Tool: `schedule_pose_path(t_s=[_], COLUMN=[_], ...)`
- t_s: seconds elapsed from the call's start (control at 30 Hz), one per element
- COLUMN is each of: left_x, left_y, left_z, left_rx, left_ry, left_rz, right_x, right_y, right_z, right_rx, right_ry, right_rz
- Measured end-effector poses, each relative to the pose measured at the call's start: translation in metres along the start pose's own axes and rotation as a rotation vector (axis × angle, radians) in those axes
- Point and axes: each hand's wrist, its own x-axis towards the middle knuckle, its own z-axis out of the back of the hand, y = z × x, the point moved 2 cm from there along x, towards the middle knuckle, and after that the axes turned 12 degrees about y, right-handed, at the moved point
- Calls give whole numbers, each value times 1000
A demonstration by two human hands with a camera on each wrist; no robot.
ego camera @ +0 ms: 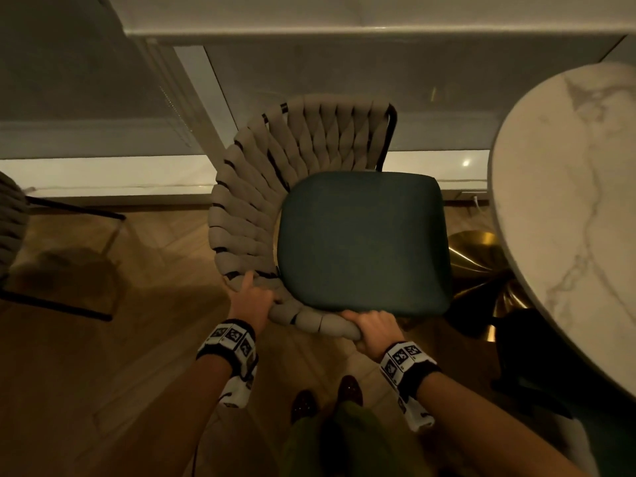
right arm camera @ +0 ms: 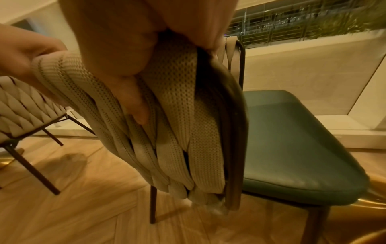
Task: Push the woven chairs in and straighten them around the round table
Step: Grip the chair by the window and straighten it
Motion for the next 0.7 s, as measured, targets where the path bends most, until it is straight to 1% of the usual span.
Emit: schedule_pose_path(t_s=[0.2, 0.3, 0.43, 0.5, 0.7], left_x=[-6, -2, 5, 6, -5], left_y=[-13, -18, -30, -37, -30], left_z=[-27, -24, -15, -12, -13], left_rx=[-31, -23, -65, -100, -82], left_ry=[-38, -40, -108, -131, -112], left_rz=[-27, -8, 4, -13, -19], right_x=[-14, -13, -11, -13, -11], right_y=[-17, -25, -39, -45, -37], right_z=[-17, -10, 1, 6, -7], right_rx=[-27, -47, -60, -42, -31], right_ry=[25, -1, -23, -28, -21], right_rz=[35, 38, 36, 43, 65])
